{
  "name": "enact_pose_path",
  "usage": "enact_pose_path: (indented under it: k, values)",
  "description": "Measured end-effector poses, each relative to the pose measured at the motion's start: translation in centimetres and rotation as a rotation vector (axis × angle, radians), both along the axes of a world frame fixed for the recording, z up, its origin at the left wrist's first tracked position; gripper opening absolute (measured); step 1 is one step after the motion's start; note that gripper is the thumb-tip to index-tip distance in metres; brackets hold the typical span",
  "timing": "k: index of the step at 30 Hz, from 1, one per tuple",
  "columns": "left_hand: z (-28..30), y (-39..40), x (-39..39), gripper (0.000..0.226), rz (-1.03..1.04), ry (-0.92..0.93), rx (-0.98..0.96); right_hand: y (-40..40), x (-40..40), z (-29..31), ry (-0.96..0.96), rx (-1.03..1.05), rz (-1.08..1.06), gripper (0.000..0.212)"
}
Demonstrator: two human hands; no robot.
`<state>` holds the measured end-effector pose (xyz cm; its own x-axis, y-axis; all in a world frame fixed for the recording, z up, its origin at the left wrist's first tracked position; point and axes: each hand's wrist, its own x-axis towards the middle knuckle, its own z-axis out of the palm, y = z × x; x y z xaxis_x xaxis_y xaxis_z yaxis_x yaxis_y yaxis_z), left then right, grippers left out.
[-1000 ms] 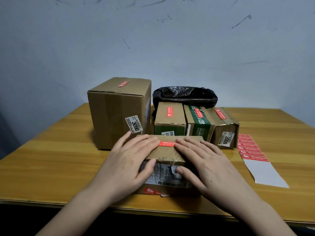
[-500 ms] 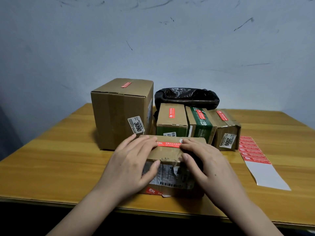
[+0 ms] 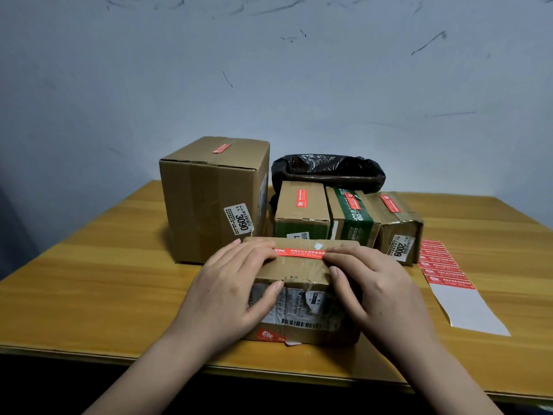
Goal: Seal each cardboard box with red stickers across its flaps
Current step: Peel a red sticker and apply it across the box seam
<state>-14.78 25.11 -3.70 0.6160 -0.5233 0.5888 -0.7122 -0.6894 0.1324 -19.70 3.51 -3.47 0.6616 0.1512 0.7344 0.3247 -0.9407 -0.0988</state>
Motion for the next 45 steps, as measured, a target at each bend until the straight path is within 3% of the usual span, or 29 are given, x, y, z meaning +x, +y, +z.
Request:
enact_pose_path:
  k: [7, 16, 22, 31, 45]
  values:
    - [-0.2, -0.1, 0.1, 0.041, -0.003, -0.015, -0.007, -0.6, 0.5, 0.3, 0.003, -0.087, 0.024, 0.031]
    - [-0.2, -0.2, -0.1, 0.041, 0.015, -0.01, -0.057, -0.4, 0.6, 0.1, 0.107, 0.21, 0.053, 0.035]
    - [-0.4, -0.2, 0.0, 0.041, 0.012, -0.028, -0.049, 0.1, 0.8, 0.0, 0.075, 0.068, -0.033, 0.029]
    - [-0.4, -0.3, 0.1, 0.037, 0.018, -0.019, -0.066, -0.6, 0.8, -1.2, -0.073, -0.014, 0.049, 0.031]
    - [-0.8, -0.3, 0.2, 0.041, 0.032, -0.055, -0.018, -0.7, 1.6, -1.6, -0.111, 0.015, 0.064, 0.026]
